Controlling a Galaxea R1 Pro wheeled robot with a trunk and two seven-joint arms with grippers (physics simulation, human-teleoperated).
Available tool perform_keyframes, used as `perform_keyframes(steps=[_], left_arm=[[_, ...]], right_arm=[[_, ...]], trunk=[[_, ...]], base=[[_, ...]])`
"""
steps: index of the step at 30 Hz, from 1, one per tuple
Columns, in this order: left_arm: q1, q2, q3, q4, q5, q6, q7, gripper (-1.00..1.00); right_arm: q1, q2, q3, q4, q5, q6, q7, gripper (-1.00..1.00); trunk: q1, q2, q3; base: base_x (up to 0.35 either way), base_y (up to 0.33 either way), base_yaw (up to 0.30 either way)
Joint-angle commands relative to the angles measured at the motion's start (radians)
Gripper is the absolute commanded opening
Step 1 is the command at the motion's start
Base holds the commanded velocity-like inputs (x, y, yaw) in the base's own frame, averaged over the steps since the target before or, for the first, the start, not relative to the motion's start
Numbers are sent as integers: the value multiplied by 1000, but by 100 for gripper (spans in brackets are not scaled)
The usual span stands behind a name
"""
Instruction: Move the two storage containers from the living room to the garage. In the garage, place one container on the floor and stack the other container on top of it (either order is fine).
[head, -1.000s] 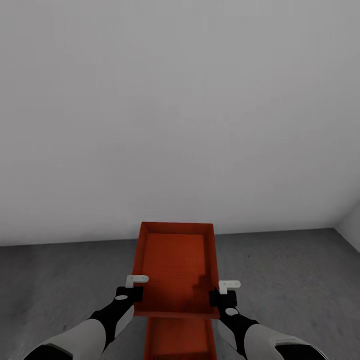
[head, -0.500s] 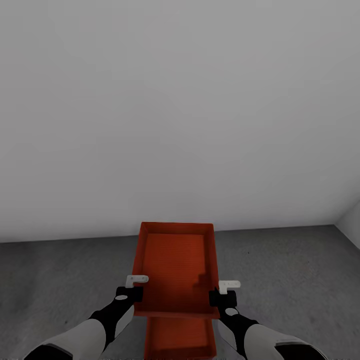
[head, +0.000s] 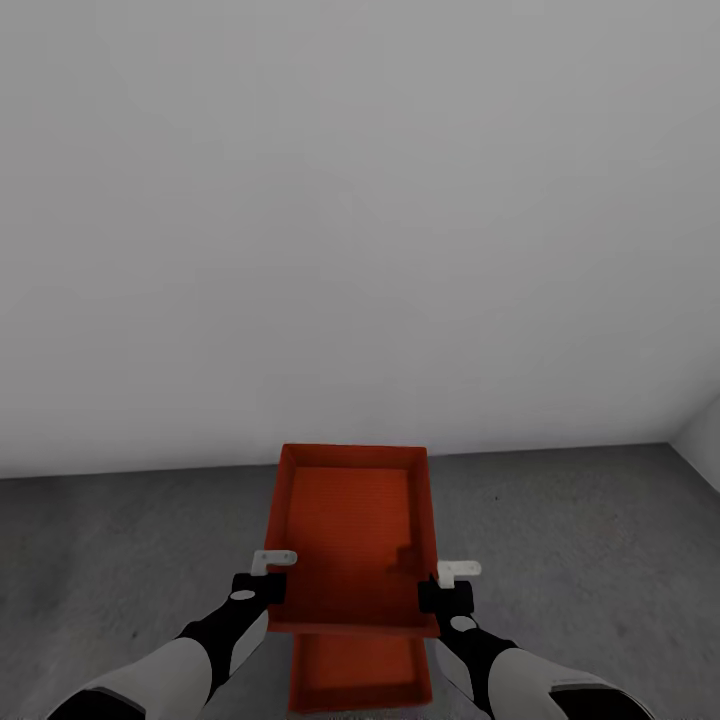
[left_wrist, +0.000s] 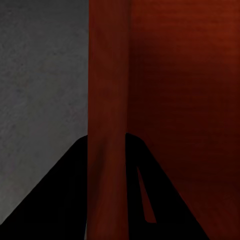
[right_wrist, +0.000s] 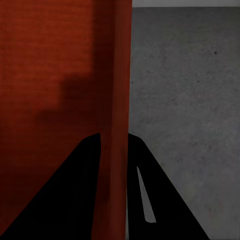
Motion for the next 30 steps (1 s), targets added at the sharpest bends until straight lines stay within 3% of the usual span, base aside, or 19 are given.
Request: perform_keyframes(steps=[1,30], left_arm=[[-1,-2,32,3,93,0,9,-100],[-1,-2,32,4,93,0,9,-100]], right_arm=[[-1,0,-29,-3,7,-7,-8,-100],[-1,0,-29,-3,8,-7,-8,-100]], trunk=[[0,-1,-3],[0,-1,-49]], base=[[0,0,0],[0,0,0]])
